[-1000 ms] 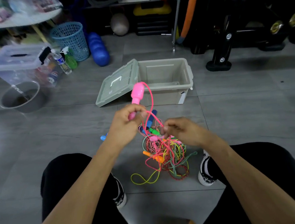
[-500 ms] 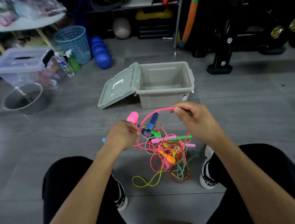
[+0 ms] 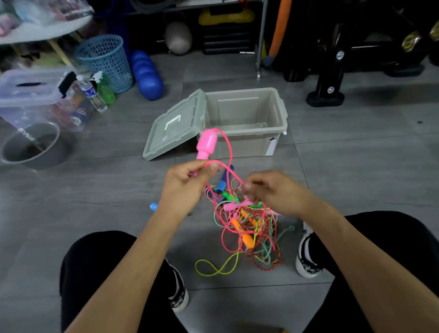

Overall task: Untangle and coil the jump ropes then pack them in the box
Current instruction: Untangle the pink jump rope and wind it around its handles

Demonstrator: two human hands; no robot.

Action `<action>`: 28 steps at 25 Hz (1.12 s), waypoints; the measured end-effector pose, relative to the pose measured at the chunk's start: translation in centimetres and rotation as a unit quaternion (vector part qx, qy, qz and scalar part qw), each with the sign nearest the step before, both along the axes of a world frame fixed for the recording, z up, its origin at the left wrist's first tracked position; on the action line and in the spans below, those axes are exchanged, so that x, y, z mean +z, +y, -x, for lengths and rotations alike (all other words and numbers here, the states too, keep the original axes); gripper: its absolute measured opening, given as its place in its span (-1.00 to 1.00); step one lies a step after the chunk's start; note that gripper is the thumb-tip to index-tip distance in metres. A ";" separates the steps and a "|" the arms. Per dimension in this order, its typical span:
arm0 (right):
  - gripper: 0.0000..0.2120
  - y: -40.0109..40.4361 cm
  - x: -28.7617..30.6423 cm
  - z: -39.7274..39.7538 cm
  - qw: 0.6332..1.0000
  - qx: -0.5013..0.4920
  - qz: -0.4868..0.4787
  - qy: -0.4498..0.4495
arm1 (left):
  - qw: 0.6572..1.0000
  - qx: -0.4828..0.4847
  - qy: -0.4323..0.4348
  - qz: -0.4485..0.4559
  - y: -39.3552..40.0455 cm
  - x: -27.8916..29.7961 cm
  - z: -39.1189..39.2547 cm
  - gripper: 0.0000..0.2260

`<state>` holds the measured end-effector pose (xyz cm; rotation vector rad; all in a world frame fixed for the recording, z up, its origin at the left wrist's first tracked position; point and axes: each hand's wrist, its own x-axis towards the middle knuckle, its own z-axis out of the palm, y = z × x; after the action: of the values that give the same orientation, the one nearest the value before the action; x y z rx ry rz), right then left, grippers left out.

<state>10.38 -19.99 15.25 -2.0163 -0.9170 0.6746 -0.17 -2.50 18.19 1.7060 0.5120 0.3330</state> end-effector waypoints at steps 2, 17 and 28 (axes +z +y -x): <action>-0.79 -0.7 -1.8 -0.7 0.989 0.043 0.139 -0.012 | 0.997 0.051 -0.003 0.064 0.4 0.2 -0.1 -0.87; -0.85 -0.5 1.5 1.1 0.988 -0.010 -0.088 -0.128 | 0.976 -0.146 0.089 -0.136 -0.7 -0.7 0.3 -0.94; -0.80 -0.9 -2.1 -0.9 0.997 -0.060 0.010 -0.054 | 0.990 0.088 0.111 0.024 2.0 -0.7 0.0 -0.89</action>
<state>11.24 -20.90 13.16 -2.1238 -0.8476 0.5142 -0.17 -0.53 17.54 1.6630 0.8314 0.2563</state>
